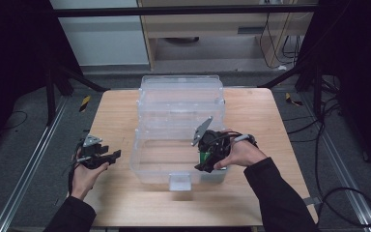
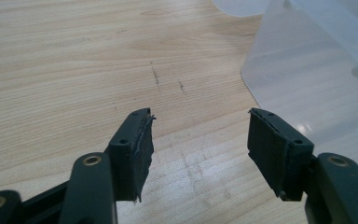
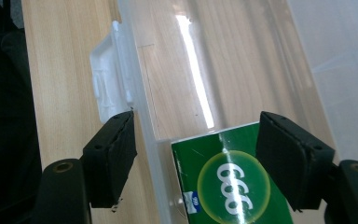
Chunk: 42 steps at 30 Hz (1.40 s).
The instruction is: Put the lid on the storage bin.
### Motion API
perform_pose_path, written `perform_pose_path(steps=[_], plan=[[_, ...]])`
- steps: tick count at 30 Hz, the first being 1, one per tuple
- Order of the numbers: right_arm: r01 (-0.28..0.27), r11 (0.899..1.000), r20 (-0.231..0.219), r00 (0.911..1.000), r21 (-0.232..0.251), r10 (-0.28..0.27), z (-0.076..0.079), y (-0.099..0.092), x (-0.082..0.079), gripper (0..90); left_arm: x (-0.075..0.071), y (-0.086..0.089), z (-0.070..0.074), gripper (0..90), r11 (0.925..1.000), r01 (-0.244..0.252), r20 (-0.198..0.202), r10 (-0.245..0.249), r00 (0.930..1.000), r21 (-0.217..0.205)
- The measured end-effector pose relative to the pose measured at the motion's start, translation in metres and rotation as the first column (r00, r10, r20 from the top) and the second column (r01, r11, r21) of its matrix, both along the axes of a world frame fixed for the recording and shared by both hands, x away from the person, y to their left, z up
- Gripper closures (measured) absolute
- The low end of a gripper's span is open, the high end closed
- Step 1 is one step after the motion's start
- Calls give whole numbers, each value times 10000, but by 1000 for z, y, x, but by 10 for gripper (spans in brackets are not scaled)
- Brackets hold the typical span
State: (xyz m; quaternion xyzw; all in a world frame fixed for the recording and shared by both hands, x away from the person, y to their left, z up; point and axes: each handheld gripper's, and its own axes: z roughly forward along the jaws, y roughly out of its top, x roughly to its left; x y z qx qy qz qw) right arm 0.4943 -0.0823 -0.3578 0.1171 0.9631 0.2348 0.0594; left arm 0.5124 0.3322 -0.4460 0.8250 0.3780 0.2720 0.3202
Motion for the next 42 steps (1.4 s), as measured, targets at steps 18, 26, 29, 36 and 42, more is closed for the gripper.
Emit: perform_pose_path(steps=[18, 26, 29, 36, 42], plan=[[-103, 9999, -450, 9989, 11, 103, -13, 14, -5, 407, 1, 5, 7, 517, 9991, 372, 470, -381, 9982, 188], [-474, 9988, -708, 9964, -114, 464, -20, 21, -8, 497, 0, 6, 8, 532, 9992, 365, 569, -374, 9977, 170], [-606, 9981, -771, 9953, -131, 594, -24, 23, -9, 513, 0, 6, 8, 526, 9985, 463, 618, -480, 9969, 288], [-842, 9955, -1133, 9904, -427, 789, -32, 29, -12, 541, 1, 5, 10, 507, 9965, 637, 620, -670, 9958, 545], [-903, 9946, -1169, 9896, -504, 840, -36, 30, -12, 592, 1, 5, 10, 495, 9960, 725, 767, -764, 9941, 518]])
